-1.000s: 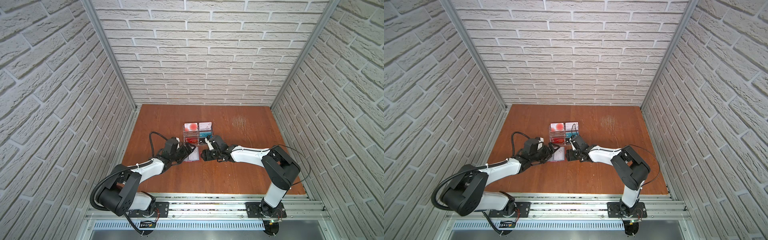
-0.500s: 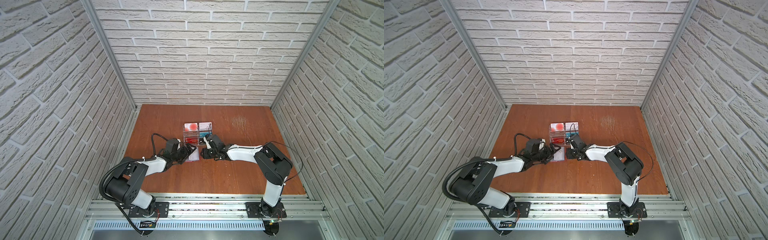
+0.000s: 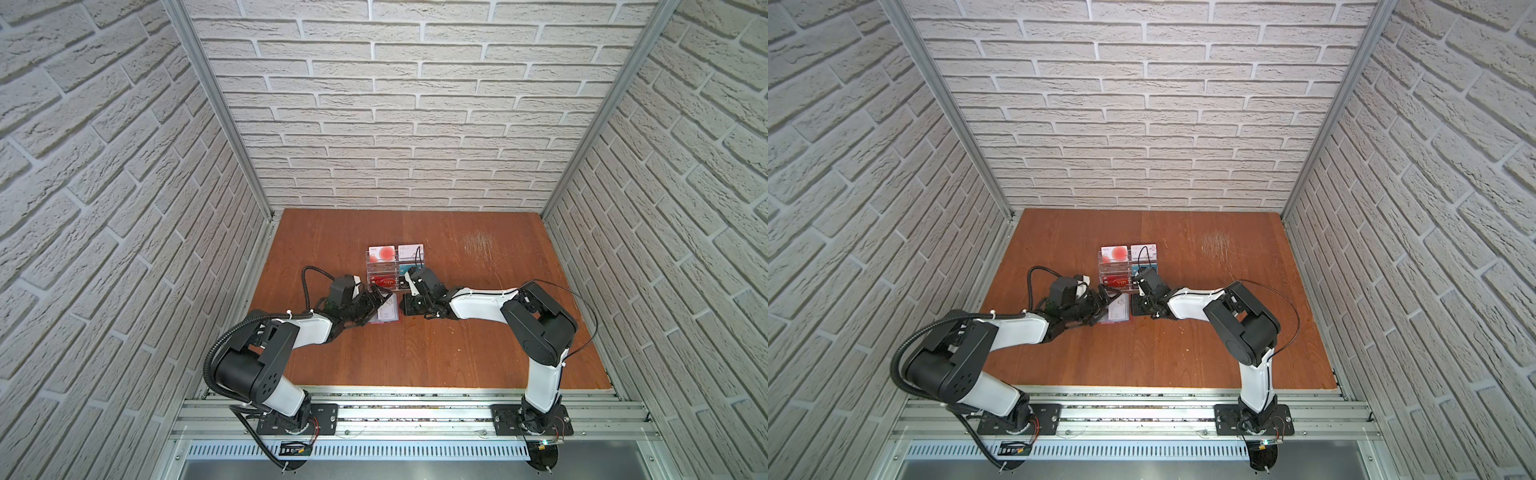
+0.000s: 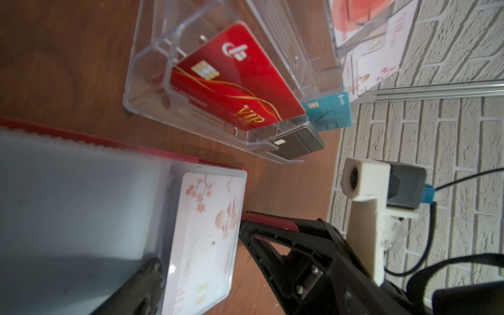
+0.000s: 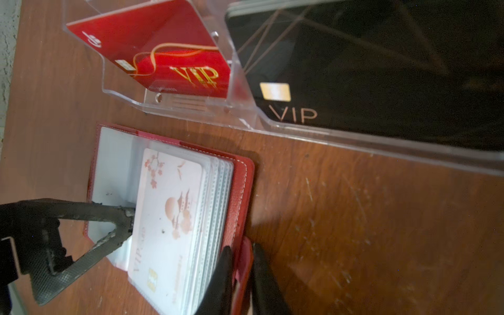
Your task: Take the credit cards out of the card holder
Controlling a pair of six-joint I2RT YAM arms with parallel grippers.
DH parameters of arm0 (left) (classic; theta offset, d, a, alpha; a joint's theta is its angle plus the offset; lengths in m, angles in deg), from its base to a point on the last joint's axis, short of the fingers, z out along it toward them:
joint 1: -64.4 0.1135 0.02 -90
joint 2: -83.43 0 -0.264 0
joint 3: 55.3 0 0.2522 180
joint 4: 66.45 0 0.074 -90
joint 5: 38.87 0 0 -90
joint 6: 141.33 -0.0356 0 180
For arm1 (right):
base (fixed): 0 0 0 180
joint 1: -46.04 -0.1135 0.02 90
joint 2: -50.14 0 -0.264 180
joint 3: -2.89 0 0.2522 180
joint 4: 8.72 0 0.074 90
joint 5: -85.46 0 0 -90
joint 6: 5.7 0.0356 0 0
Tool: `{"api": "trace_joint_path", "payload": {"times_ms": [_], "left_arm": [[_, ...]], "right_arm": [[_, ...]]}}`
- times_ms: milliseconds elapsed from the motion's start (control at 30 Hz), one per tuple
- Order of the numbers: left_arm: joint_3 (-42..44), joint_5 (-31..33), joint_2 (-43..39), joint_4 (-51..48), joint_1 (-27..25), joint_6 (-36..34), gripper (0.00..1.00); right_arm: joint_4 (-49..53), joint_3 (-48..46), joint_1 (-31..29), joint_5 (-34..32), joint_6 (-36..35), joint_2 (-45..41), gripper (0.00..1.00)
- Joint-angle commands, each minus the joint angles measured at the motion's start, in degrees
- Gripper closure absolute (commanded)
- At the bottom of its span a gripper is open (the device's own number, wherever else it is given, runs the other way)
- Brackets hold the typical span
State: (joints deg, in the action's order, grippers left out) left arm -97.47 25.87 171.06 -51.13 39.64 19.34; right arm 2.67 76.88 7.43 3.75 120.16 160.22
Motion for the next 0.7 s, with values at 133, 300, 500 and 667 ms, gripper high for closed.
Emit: {"api": "trace_joint_path", "payload": {"times_ms": [133,300,500,667], "left_arm": [[2.3,-1.7,0.4,9.2,0.7,-1.1,0.05],[3.3,-1.8,1.2,12.7,0.7,-1.5,0.06],[4.4,-2.1,3.0,18.9,0.7,-0.9,0.1],[4.9,-2.0,3.7,21.4,0.5,-1.1,0.12]], "right_arm": [[-0.7,0.5,-0.2,1.5,1.2,2.1,0.9],[-1.3,0.5,-0.1,2.2,1.7,2.5,0.93],[-2.6,0.4,-0.2,3.6,2.3,2.9,0.94],[-3.4,0.5,-0.2,4.4,2.4,2.9,0.94]]}}
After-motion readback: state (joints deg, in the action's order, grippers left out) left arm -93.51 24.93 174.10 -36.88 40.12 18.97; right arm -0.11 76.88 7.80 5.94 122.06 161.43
